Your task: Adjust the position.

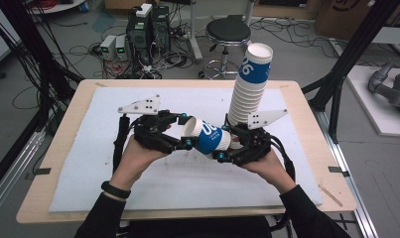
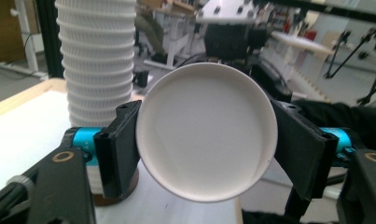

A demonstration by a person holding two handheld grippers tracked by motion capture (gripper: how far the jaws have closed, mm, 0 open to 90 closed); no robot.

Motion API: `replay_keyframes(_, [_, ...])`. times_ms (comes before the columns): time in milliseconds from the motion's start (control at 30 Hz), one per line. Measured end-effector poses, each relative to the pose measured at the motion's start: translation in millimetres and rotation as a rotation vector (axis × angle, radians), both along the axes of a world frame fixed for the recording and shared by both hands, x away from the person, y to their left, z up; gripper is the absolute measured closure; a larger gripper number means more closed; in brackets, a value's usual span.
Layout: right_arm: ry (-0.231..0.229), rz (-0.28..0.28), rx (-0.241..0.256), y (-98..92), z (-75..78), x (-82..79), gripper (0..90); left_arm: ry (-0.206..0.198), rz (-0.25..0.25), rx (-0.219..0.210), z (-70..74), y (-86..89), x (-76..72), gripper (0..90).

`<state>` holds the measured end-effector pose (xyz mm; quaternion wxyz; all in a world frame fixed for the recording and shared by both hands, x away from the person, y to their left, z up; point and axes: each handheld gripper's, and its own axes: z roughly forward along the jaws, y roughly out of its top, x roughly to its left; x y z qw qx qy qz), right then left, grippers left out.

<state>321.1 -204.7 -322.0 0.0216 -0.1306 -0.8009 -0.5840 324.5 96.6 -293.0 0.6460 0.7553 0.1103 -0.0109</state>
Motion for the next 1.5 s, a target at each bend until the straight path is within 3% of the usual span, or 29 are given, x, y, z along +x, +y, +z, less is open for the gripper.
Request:
replay_keyframes(67, [-0.004,0.007,-0.023,0.3,0.3,0.6,23.5,-0.001,0.000,0.054,1.7,-0.9,-0.6,25.1])
replay_keyframes(100, [-0.004,0.010,-0.041,0.5,0.7,0.8,23.7,-0.001,0.000,0.054,1.7,-0.9,-0.6,24.6])
replay_keyframes(133, [-0.007,0.011,-0.050,0.8,0.9,1.0,24.1,-0.006,-0.003,0.090,2.8,-1.9,-1.4,24.6])
replay_keyframes(200, [0.004,0.024,-0.058,0.8,0.8,0.8,24.3,0.013,-0.006,0.128,2.8,-3.8,-1.5,23.6])
replay_keyframes(267, [0.002,0.024,-0.077,0.7,0.8,1.1,24.3,0.010,0.014,0.169,3.6,-4.3,-2.1,22.1])
replay_keyframes(533, [-0.024,0.052,-0.190,3.1,4.0,-0.8,24.3,0.033,-0.035,0.261,2.3,-8.7,-1.5,22.9])
replay_keyframes(667, [-0.034,0.059,-0.224,3.0,5.1,-1.2,23.9,0.038,-0.055,0.268,1.2,-9.3,-0.9,29.2])
replay_keyframes(767, [-0.025,0.047,-0.210,2.2,6.0,-0.8,18.7,0.044,-0.062,0.245,1.0,-8.5,1.5,29.5])
replay_keyframes(833, [-0.023,0.038,-0.183,1.1,7.1,-0.4,17.0,0.048,-0.067,0.206,0.5,-6.4,2.6,29.6])
replay_keyframes(1100, [0.018,0.001,-0.029,-6.5,10.6,0.9,16.1,0.029,-0.048,0.051,0.3,2.9,4.7,30.0])
replay_keyframes(1233, [0.029,-0.031,0.007,-7.4,10.2,1.2,13.5,0.012,-0.013,0.005,1.2,6.3,3.6,30.1])
replay_keyframes(1300, [0.040,-0.048,0.025,-7.3,9.2,1.5,13.4,0.018,-0.016,-0.028,0.7,8.2,4.3,30.2])
replay_keyframes(1500, [0.038,-0.040,0.061,-3.7,6.3,0.8,13.5,0.018,-0.034,-0.067,-2.5,6.9,5.1,30.1])
